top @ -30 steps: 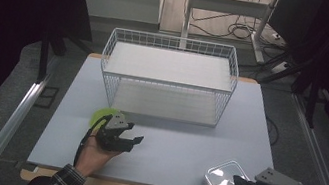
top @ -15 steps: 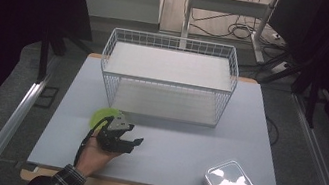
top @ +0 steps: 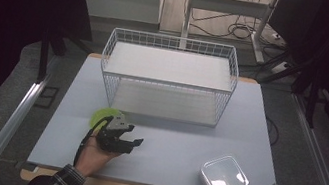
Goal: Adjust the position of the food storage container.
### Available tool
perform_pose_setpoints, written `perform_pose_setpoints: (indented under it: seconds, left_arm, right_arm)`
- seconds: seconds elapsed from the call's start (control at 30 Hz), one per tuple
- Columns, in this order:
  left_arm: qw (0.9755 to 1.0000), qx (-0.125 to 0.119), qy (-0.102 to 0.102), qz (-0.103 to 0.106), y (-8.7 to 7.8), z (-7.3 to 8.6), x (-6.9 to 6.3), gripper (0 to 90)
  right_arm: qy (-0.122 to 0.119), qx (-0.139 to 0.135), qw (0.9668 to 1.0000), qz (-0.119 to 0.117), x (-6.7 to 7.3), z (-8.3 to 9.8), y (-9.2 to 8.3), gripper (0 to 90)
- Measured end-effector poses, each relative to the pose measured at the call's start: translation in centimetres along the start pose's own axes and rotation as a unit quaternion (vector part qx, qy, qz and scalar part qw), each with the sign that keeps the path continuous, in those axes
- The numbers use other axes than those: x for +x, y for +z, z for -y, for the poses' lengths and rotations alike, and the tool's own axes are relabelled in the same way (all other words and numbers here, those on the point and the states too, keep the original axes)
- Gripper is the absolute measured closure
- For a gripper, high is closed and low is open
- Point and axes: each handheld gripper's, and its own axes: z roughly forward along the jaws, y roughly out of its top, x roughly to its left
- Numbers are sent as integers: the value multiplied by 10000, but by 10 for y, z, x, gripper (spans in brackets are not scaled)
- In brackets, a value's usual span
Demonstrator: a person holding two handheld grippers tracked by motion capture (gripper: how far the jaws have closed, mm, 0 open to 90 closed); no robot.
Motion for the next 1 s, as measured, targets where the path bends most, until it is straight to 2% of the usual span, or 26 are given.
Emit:
perform_pose_setpoints:
  seconds: [0.47, 0.87, 1.0]
  left_arm:
    - [10000, 43, -55, 50, -4, 6, 2, 387]
    - [9999, 64, -48, 78, -3, 7, 0, 386]
    - [9999, 66, -111, 91, -4, 9, 1, 384]
  right_arm:
    - [-250, -2, 9997, -80, 1, -21, 29, 896]
    - [-280, 47, 9995, -141, -2, -41, 51, 896]
    - [-259, 116, 9995, -143, -4, -50, 52, 896]
